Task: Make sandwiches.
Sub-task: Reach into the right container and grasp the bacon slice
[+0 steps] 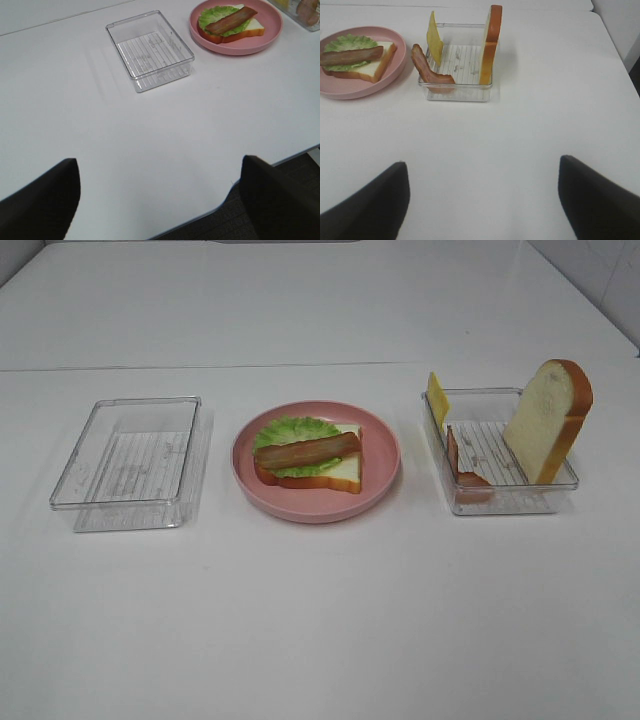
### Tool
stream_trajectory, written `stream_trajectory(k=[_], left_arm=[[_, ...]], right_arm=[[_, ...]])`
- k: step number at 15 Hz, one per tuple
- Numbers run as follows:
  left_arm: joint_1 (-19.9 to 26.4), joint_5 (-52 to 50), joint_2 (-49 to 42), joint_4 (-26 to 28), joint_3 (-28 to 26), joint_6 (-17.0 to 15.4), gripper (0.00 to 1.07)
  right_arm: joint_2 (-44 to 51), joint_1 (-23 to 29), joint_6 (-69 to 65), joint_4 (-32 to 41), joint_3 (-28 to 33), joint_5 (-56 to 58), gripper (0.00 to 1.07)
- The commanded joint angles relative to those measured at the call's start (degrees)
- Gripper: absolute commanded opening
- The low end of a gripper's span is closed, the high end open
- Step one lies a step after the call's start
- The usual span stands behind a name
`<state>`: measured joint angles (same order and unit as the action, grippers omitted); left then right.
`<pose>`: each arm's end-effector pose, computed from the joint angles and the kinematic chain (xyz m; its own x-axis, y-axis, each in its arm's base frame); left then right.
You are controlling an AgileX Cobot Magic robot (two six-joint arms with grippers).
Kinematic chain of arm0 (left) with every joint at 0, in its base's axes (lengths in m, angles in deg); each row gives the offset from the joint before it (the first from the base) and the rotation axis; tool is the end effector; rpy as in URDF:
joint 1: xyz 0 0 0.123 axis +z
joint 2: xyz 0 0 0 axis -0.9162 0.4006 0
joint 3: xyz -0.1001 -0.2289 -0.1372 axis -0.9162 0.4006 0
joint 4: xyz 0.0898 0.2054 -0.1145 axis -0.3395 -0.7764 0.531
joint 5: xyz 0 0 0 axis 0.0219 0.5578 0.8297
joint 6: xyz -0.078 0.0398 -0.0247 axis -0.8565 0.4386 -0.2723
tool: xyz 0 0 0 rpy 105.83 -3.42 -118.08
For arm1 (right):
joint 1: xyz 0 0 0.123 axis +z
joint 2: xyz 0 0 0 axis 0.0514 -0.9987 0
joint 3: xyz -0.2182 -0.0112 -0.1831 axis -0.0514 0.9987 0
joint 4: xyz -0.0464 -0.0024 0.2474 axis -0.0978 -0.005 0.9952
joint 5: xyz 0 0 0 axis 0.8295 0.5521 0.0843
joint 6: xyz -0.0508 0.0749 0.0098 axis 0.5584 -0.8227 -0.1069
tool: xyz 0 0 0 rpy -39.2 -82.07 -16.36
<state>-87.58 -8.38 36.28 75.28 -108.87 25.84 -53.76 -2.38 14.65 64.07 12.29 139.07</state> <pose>-0.0240 0.0141 0.2945 -0.4647 0.1795 -0.8671 0.3212 0.9467 0.0239 0.0102 0.0064 0.2906 -0.4730 -0.0446 -0.8799 -0.0894 0.9960 -0.0025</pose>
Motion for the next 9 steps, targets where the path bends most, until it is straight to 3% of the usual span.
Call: stream_trajectory(k=[1,3,4,5,9], left_arm=[[0.1,-2.7,-1.3,-0.3,2.6,-0.4,0.82],[0.1,-5.3,-1.3,0.2,4.3,-0.6,0.82],[0.1,-7.8,-1.2,1.1,5.2,-1.8,0.82],[0.1,-9.8,-1.2,2.6,6.1,-2.2,0.82],[0.1,-10.5,-1.2,3.0,6.6,-0.9,0.82]], right_arm=[[-9.7,0.1,0.5,1.3,-3.3,-4.8,0.76],[-17.6,0.1,0.7,1.9,-5.8,-6.7,0.76],[-30.0,0.1,0.7,2.1,-10.4,-8.1,0.76],[-35.1,0.1,0.7,2.4,-13.2,-8.2,0.76],[-55.1,0.2,3.8,7.4,-23.6,-7.6,0.76]])
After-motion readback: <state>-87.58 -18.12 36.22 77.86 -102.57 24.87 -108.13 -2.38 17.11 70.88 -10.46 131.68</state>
